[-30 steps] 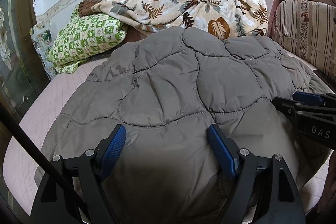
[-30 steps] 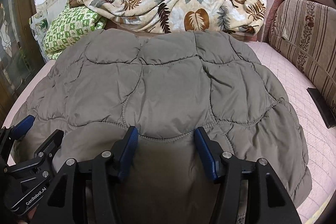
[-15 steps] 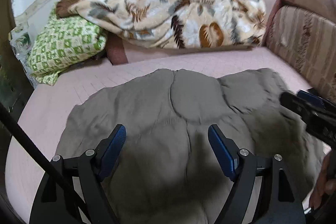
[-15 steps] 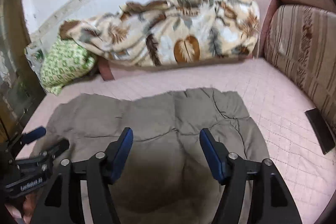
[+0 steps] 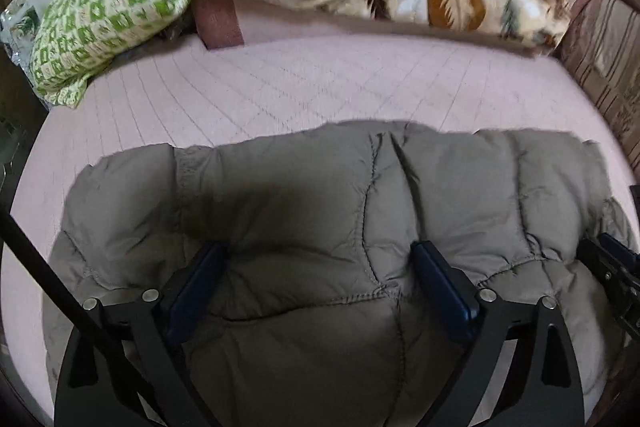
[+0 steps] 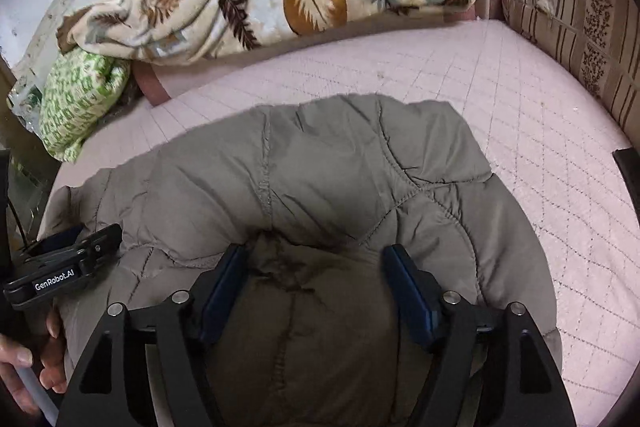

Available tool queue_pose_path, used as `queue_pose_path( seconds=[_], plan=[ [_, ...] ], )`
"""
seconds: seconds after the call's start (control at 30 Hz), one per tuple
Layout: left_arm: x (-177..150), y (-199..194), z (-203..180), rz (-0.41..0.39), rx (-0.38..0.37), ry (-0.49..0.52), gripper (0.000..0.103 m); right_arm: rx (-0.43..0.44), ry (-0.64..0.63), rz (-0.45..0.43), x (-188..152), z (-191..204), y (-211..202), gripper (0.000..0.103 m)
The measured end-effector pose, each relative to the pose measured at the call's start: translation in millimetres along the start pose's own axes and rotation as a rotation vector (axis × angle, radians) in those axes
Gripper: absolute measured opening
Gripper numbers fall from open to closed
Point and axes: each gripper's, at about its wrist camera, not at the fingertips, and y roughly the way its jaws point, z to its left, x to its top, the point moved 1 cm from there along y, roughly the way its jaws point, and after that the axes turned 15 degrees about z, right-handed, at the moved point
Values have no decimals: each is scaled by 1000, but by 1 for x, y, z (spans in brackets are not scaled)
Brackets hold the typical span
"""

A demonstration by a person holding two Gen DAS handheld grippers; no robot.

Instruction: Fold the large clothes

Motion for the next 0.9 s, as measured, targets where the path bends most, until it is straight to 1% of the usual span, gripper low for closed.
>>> queue_pose_path(
  seconds=[0.03,0.1,0.13,0.17,0.23,0.27,0.37,0.43,0.53,0.6,0.7,0.8,0.9],
  plan=[
    [-6,-8,5,-22,-17,-7,89,16,0,-27,-3,0,-9,76],
    [-22,-27,16,-70,-50,-18,88,31,-5,-78,-10,-1,-27,76],
    [-33,-37,22,-96,-54,-18,88,33,-13,-105,-14,-3,-37,76],
    [-45,-47,27,-120,-52,-23,88,20,-25,-139,-23,-5,-50,76],
    [-69,-64,39,-159,-49,-31,88,-19,-23,-171,-35,-11,-63,76],
    [-84,-72,47,-177,-41,-42,88,-33,-16,-181,-45,-17,-69,76],
    [-122,-85,73,-212,-9,-95,88,-26,0,-175,-71,-32,-77,76],
    [-146,-88,88,-231,35,-143,88,-33,8,-178,-89,-38,-82,76],
    [-176,-84,107,-239,33,-215,88,-49,19,-188,-115,-43,-89,76],
    [-186,-75,115,-229,19,-255,88,-59,32,-184,-133,-44,-92,77],
    [-192,-63,114,-222,38,-259,88,-99,55,-136,-145,-48,-83,77],
    [-188,-57,111,-215,51,-251,89,-131,55,-75,-143,-50,-66,77],
    [-187,-53,109,-217,68,-247,89,-145,49,-60,-140,-50,-59,80]
  ],
)
